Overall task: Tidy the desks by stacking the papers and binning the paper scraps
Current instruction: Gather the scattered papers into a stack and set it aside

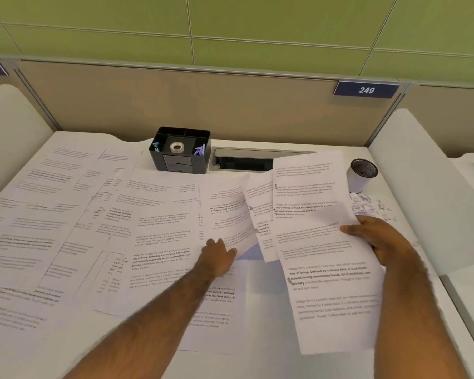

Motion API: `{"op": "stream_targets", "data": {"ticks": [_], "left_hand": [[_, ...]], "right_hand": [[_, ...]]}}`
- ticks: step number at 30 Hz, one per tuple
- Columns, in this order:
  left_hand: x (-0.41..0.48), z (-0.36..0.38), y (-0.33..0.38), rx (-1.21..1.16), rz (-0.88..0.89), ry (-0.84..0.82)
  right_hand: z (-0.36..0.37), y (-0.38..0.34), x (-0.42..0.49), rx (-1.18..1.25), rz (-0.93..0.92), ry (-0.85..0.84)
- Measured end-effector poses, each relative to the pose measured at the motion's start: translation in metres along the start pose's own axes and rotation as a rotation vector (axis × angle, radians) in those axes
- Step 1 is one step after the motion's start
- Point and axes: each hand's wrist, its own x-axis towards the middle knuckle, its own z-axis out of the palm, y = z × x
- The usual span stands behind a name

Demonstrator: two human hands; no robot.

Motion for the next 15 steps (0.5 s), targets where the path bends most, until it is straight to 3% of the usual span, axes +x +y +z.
{"op": "stream_targets", "data": {"ticks": [3,6,8,12,15], "left_hand": [[-0.005,-0.001,0.001,0.156,0.022,0.037],[-0.007,-0.005,0.003,0.115,0.015,0.083],[-0.009,-0.01,0.009,-0.214,0.019,0.062],[-0.011,-0.023,0.009,-1.236,0.024,-0.245],[-0.01,-0.036,0.004,-1.561,0.056,-0.328]], "right_hand": [[-0.014,-0.006,-0.004,0.031,-0.024,-0.003],[-0.01,-0.012,-0.01,0.07,-0.055,-0.029],[0.007,-0.014,-0.014,0.11,-0.082,-0.08],[0.061,-0.002,-0.011,0.136,-0.035,-0.167],[0.101,0.022,-0.003,0.111,0.016,-0.202]]}}
